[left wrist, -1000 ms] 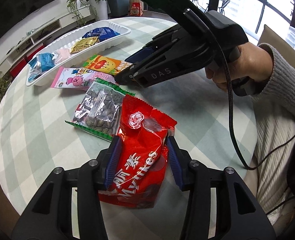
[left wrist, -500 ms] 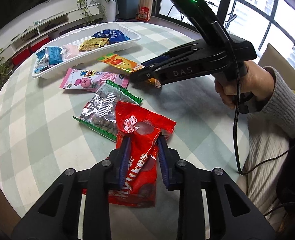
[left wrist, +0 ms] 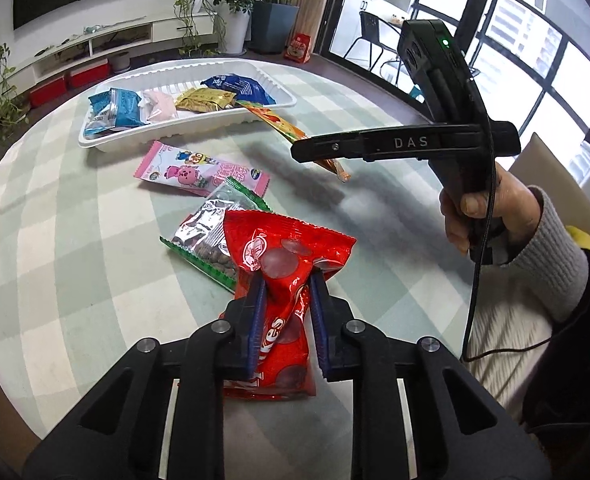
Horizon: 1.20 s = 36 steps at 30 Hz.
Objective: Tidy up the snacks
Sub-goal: 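Grasp the red bag with the left gripper while right grasps the orange stick pack, then carry both packs over the white tray and lower them in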
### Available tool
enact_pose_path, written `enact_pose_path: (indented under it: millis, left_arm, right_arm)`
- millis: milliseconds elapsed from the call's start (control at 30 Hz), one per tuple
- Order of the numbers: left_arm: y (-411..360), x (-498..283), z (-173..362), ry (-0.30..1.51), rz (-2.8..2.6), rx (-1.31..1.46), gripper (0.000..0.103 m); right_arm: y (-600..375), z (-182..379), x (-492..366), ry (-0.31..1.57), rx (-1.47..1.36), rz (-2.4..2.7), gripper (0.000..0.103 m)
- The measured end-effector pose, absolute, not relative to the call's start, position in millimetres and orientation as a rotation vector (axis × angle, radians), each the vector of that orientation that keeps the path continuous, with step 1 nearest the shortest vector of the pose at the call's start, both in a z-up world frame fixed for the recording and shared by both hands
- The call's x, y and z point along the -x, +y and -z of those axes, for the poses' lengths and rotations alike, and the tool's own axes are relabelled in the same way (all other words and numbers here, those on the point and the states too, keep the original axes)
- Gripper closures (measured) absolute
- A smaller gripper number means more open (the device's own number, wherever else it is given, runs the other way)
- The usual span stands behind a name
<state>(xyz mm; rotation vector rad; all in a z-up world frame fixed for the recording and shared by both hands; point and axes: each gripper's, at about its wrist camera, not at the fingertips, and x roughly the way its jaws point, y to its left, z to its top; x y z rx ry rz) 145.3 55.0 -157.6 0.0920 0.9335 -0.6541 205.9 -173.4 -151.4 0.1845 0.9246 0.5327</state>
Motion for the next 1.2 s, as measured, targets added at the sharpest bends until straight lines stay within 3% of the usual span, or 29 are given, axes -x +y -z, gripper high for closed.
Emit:
enact_pose_path:
  millis: [633,1200]
  left_arm:
    - [74,-176,123,0.861,0.618,0.022,0.084]
    - [59,-297,67,0.79,0.611,0.113,0.084]
  right_arm:
    - [-189,129,-212,0.851,-0.276,-0.54,0.069]
    - [-208,104,-303,0.817,-0.341,-0.514,0.069]
